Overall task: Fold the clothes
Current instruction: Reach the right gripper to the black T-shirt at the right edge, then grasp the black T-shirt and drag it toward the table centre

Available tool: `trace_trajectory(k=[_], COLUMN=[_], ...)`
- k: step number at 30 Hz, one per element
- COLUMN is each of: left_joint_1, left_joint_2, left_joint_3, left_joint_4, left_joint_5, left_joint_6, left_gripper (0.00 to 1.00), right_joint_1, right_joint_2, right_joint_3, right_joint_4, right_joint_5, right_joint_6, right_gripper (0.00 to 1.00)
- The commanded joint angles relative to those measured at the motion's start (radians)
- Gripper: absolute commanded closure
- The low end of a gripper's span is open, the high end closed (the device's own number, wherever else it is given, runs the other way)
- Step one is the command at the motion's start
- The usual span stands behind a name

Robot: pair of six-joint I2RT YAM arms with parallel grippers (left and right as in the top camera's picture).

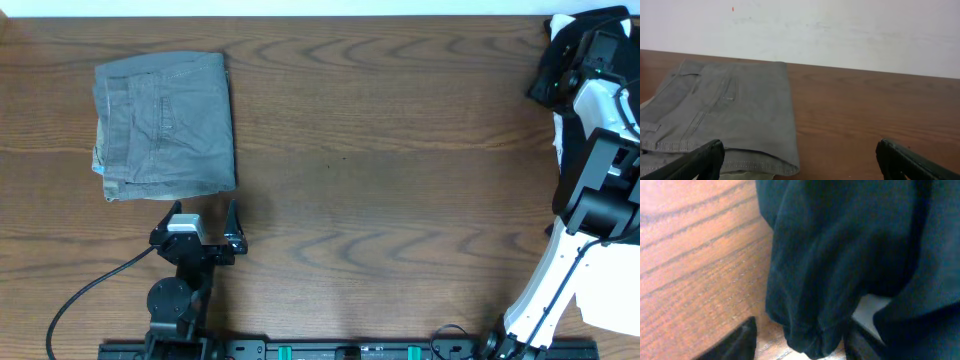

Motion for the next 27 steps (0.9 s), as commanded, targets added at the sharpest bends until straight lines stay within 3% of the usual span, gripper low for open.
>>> trace_trajectory(k=[1, 5, 7, 17, 27], left_joint_1=[0.006, 0.006, 0.006, 0.006, 0.006], left_joint_2=[-0.007, -0.007, -0.007, -0.007, -0.007], left_joint_3=[-0.021, -0.021, -0.021, -0.021, -0.021], left_joint_4=[-0.036, -0.036, -0.036, -0.036, -0.036], left_joint_5=[-0.031, -0.031, -0.030, -0.031, -0.031], left_joint_6=[0.016, 0.016, 0.016, 0.016, 0.016], left_gripper=[0.02, 0.02, 0.02, 0.02, 0.02], right_joint_1=[-0.007, -0.007, -0.006, -0.008, 0.002], right_joint_2=[0.019, 0.019, 0.019, -0.042, -0.264], right_joint_3=[0.012, 0.012, 0.012, 0.013, 0.013], right_joint_4=[0.018, 0.032, 0.032, 0.040, -0.023], right_joint_5=[-0.039, -0.083, -0.083, -0.096, -0.203], right_joint_6=[0.013, 0.017, 0.021, 0.019, 0.047], right_gripper=[0.66, 0.83, 0.99, 0.99, 0.99])
